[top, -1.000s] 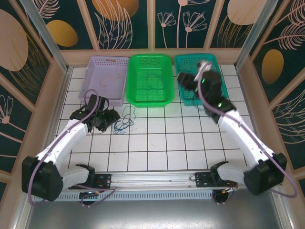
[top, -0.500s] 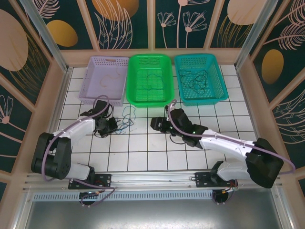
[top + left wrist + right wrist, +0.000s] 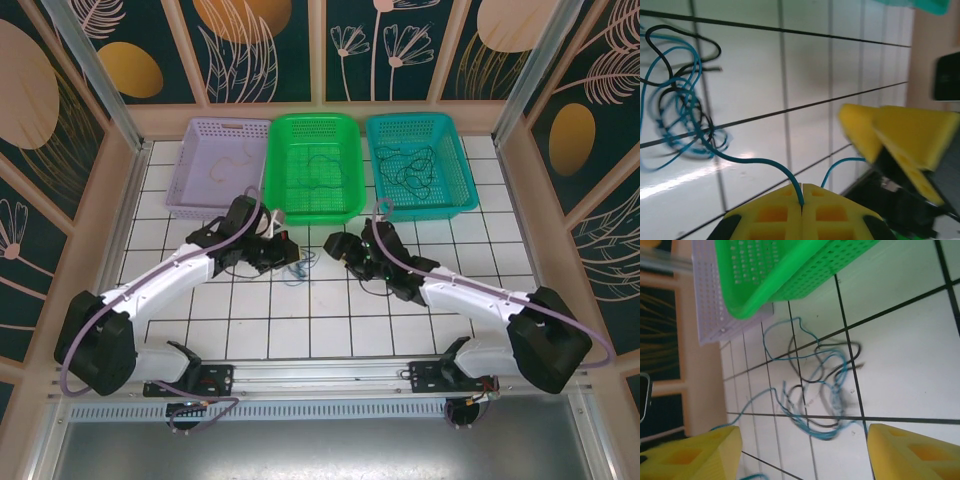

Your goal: Untangle the cables

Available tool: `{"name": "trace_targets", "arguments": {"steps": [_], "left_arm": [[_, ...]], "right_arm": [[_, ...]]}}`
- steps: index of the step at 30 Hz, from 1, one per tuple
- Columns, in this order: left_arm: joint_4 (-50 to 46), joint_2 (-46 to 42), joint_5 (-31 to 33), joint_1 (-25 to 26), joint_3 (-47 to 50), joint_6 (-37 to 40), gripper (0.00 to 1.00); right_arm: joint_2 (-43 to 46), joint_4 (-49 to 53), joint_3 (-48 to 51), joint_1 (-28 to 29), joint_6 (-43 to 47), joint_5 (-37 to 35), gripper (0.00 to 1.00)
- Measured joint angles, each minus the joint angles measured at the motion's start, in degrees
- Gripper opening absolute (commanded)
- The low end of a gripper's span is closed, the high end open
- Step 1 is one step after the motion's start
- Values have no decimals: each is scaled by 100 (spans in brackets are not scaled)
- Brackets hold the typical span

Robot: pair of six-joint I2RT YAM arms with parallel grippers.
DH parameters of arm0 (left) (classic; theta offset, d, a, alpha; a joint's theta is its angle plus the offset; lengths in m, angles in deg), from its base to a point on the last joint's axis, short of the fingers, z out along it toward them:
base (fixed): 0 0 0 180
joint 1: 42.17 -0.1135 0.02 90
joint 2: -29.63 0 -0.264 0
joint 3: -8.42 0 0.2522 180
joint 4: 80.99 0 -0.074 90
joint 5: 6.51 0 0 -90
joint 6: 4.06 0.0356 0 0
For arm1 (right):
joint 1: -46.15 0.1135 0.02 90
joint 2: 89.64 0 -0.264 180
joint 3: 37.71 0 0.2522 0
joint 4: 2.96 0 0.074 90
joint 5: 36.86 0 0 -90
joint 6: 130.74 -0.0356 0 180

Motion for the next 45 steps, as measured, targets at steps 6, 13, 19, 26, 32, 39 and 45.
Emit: {"name": "trace_targets", "arguments": {"steps": [6,13,19,26,32,39,45], "left_arm": [[269,44,-358,39,-463,-476,0],[866,76,-616,114,-658,-977,0],[1202,76,-702,162,-658,-1281,0],[1331,74,-968,219,-660,-1180,0],[1054,74,-1405,219,-780,-398,0],[841,105,-1641,219,-820,232,0],[848,175,-1641,219,-820,267,0]], "right_arm": [[223,-103,457,-111,-857,184,68],[400,-396,662,-111,-1834,232,66],[459,-876,839,-111,-2465,221,62],[63,-946,542,-289,-2277,522,69],[-94,-577,-118,-918,-1010,1300,68],[-758,-240,-463,-1491,74,2406,58],[-1182,-225,-605,-1110,234,2796,50]]}}
